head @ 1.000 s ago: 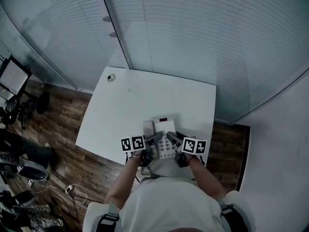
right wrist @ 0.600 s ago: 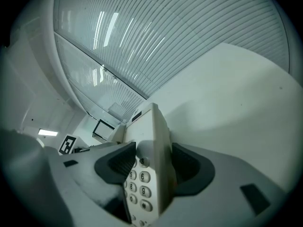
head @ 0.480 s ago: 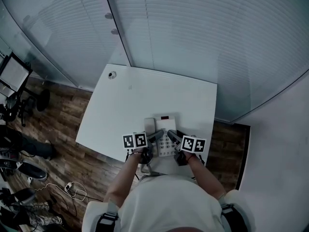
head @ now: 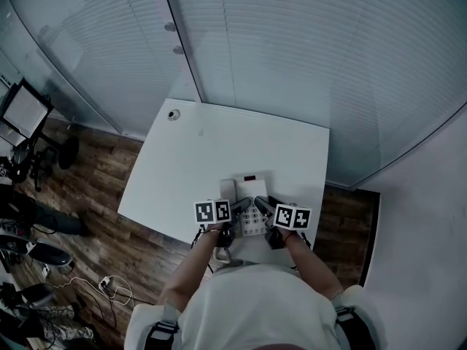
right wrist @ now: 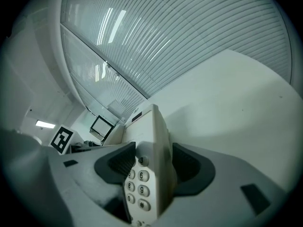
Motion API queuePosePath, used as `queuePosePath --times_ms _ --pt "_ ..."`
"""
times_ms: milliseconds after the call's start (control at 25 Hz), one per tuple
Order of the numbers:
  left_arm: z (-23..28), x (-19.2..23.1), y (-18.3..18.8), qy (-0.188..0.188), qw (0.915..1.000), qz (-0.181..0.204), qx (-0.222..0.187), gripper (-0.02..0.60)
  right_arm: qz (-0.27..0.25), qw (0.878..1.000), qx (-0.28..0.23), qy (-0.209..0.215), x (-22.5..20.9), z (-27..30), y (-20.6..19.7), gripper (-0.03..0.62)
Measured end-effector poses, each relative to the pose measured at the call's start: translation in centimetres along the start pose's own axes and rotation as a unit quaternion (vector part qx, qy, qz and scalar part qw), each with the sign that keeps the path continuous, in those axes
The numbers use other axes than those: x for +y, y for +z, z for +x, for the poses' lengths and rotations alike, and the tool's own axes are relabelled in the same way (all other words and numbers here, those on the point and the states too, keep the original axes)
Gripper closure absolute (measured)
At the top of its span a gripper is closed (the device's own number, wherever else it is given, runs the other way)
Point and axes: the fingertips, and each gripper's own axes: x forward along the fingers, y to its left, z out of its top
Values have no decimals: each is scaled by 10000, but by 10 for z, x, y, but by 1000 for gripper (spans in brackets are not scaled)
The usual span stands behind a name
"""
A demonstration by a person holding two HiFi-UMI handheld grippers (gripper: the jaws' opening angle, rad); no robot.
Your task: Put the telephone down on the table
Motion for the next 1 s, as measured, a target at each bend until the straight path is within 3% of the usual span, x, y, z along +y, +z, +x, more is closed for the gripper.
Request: queuePosePath --times_ms 240,400,560,800,1000 --pt "-8 15 9 286 9990 -276 -185 149 -143 9999 37 -55 -2 9 2 347" --pt "-13 18 4 94 9983 -515 -252 149 -47 9998 85 -182 -10 14 -3 347" --pt "-36 1 5 -163 9966 -615 -518 149 -406 9982 84 -423 4 -1 -1 353" --pt "-39 2 6 -361 9954 -553 -700 149 -546 9967 -212 -570 2 -4 7 353" --pt "-68 -12 -2 -405 9945 -393 -882 161 -952 9934 -447 -468 33 -34 5 359"
